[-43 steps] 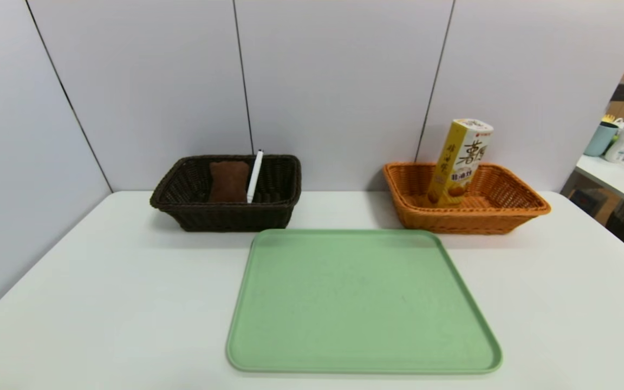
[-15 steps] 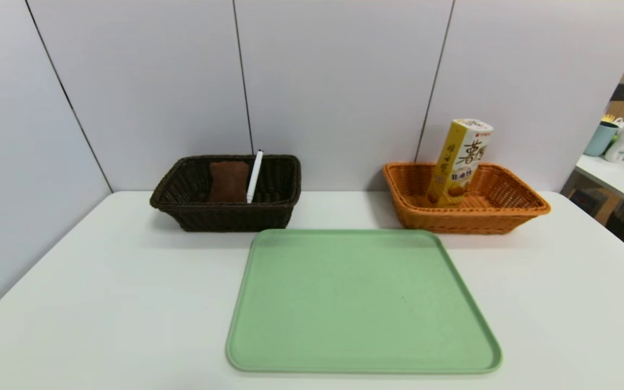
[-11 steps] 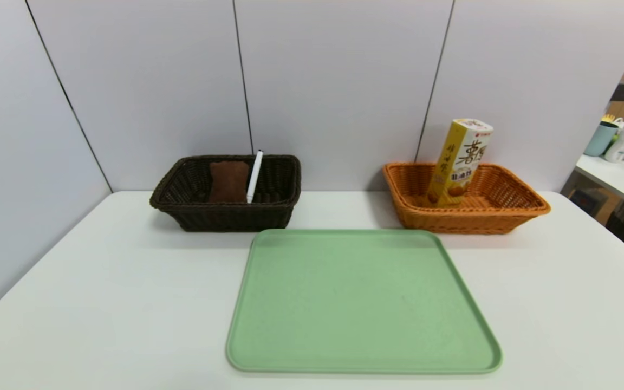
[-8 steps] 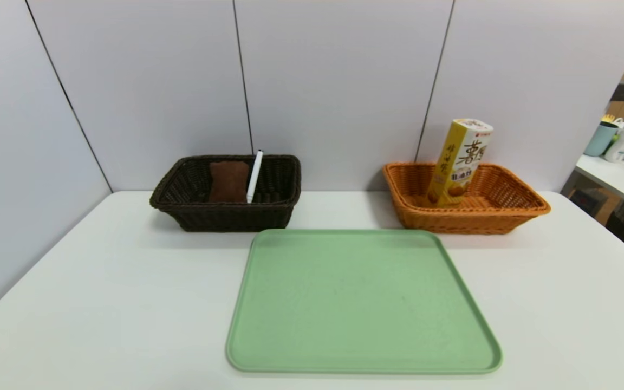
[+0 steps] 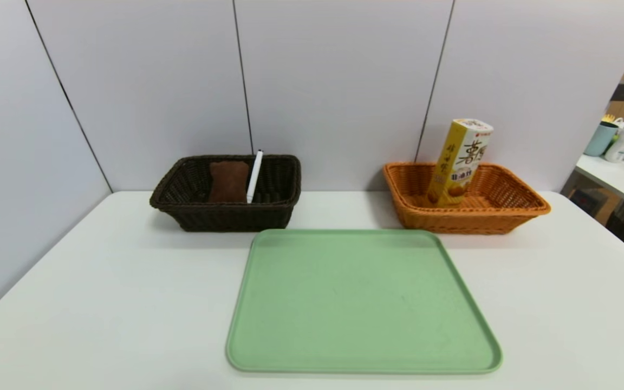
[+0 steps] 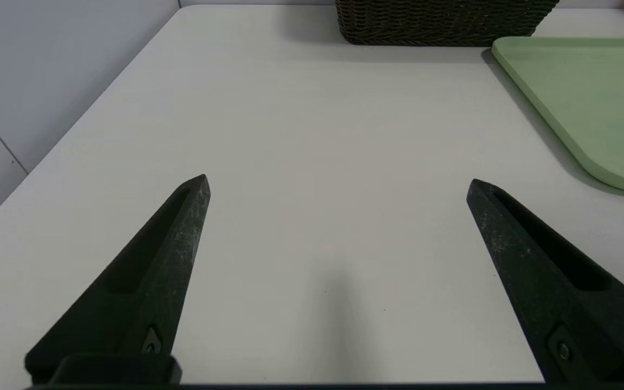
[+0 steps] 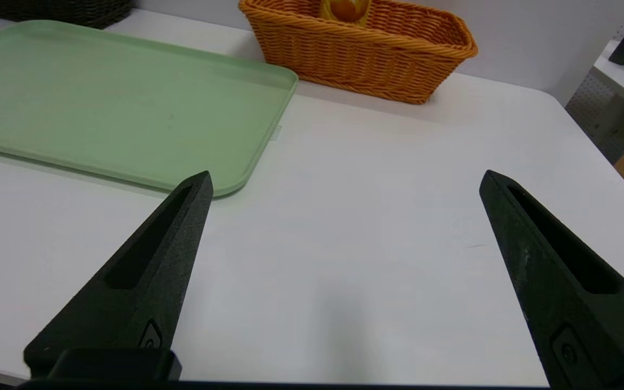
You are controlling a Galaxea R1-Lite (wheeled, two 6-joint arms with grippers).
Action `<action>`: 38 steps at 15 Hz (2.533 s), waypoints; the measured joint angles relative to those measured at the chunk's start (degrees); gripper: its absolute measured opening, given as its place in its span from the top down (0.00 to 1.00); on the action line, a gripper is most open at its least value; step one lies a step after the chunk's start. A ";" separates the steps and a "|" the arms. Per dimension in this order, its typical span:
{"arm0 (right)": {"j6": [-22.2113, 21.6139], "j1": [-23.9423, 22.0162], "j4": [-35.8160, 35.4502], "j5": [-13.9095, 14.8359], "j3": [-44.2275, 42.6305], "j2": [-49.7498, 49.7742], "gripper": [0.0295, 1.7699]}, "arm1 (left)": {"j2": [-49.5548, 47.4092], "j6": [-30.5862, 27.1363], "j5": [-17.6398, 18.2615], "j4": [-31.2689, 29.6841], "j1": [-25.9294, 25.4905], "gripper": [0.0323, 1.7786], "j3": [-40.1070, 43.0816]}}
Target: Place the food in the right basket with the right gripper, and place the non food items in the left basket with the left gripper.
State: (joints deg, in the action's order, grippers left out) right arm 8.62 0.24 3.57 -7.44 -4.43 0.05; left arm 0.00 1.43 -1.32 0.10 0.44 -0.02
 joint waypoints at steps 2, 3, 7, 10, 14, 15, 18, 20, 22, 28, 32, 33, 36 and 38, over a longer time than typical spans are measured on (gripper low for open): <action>-0.02 0.00 -0.44 1.99 1.01 0.00 0.04 | 0.00 -0.09 0.06 0.00 0.02 0.05 0.00; -0.07 0.00 -0.44 3.08 1.37 0.00 0.04 | 0.00 -0.06 0.09 0.00 0.00 0.05 0.02; -1.71 0.00 -1.37 4.35 3.46 0.00 0.04 | 0.00 -0.13 -0.11 -0.15 0.00 0.05 0.02; -5.57 0.00 -1.29 6.06 3.63 0.00 0.04 | 0.00 0.06 -0.22 -0.20 -0.02 0.05 0.02; -8.80 0.00 -0.74 7.02 3.41 0.00 0.04 | 0.02 0.00 -0.26 0.63 -0.04 0.05 -0.24; -9.36 0.00 -0.96 7.08 3.39 0.00 0.04 | 0.13 0.11 -0.24 1.11 -0.02 0.05 -0.35; -10.37 0.00 -1.34 7.51 3.50 0.00 0.04 | 0.60 1.10 -0.13 1.52 0.00 0.05 -0.71; -10.40 -0.02 -1.43 7.53 3.61 0.00 0.04 | 0.41 1.44 -0.16 1.50 0.00 0.05 -0.77; -10.46 -0.02 -1.46 7.53 3.63 0.00 0.04 | 0.16 1.88 -0.30 1.33 0.00 0.05 -0.77; -10.54 0.00 -1.57 7.53 3.69 0.00 0.04 | 0.05 3.80 -0.41 1.22 0.00 0.05 -0.68; -10.51 0.00 -1.65 7.53 3.72 0.00 0.04 | 0.02 3.80 -0.41 1.13 0.00 0.05 -0.68; -10.52 0.00 -1.62 7.53 3.72 0.00 0.04 | 0.02 3.78 -0.41 1.13 0.00 0.05 -0.68; -10.48 0.00 -1.67 7.53 3.72 0.00 0.04 | 0.02 3.78 -0.39 1.16 0.02 0.05 -0.68; -10.51 0.00 -1.71 7.53 3.72 0.00 0.04 | 0.02 3.78 -0.39 1.13 0.00 0.05 -0.68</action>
State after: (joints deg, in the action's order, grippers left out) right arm -1.89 0.24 1.87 0.10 -0.71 0.05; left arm 0.02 5.21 -1.71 1.23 0.44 -0.71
